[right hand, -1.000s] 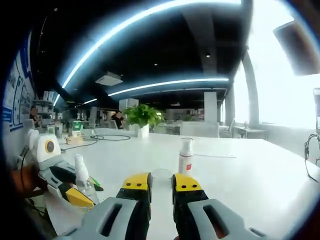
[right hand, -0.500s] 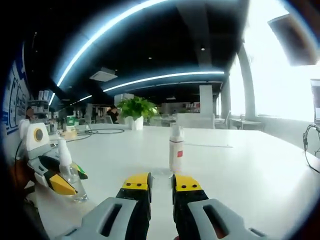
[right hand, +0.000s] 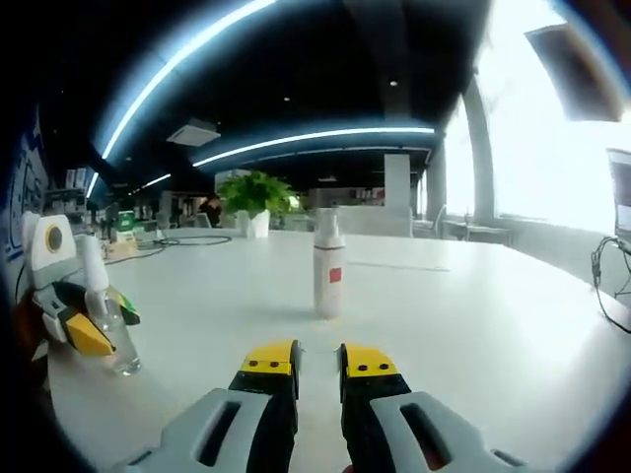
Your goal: Clamp pump bottle remove cover press pump head put on cover
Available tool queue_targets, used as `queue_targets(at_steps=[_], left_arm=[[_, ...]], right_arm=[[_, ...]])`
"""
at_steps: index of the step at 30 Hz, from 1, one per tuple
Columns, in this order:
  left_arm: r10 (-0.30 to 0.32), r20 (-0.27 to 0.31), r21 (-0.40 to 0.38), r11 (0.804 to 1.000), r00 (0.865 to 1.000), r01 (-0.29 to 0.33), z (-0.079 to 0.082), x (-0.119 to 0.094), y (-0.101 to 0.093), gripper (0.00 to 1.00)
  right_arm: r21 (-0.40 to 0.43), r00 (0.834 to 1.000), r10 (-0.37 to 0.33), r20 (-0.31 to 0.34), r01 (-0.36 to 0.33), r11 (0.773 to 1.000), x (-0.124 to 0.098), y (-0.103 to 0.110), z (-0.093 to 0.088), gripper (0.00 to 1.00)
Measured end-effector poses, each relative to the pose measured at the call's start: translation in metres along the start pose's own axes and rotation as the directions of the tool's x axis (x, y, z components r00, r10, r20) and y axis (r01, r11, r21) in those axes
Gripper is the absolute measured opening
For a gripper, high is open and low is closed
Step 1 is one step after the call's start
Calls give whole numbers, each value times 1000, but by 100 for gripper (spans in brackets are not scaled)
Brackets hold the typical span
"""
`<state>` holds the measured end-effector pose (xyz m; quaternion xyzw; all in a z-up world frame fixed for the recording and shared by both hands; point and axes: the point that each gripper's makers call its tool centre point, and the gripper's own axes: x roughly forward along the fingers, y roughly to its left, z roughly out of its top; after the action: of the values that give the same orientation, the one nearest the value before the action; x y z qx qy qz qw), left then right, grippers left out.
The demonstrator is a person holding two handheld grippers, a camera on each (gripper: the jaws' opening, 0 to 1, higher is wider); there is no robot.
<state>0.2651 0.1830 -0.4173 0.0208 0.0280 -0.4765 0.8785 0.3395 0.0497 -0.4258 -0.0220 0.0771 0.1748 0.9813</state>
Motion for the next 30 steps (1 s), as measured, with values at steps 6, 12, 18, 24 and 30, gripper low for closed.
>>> queue_targets(at_steps=[6,12,18,24,30], left_arm=[[0,-1,-2,1000,1000,0,0,0,-1,16],[1,-2,-1,1000,1000,-1,0,0,0,16],[1,-3,0,1000,1000,-1,0,0,-1,16],[2,-4,1,1000,1000,-2,0,0,0,16],[4,-6,3,1000,1000,-4,0,0,-1,16]], right_arm=[[12,1000,-18,-7,18,1000,2,-6,-3,12],[9,1000,-21,-14,21,1000,1,-5,-6,12],[6,1000,-21,-13,21,1000,1,-5,-6,12],[10,999,-31,-15,31,999,0,-6,-7,12],[18,1000,-27,2,27,999,0,-7,-4,15]])
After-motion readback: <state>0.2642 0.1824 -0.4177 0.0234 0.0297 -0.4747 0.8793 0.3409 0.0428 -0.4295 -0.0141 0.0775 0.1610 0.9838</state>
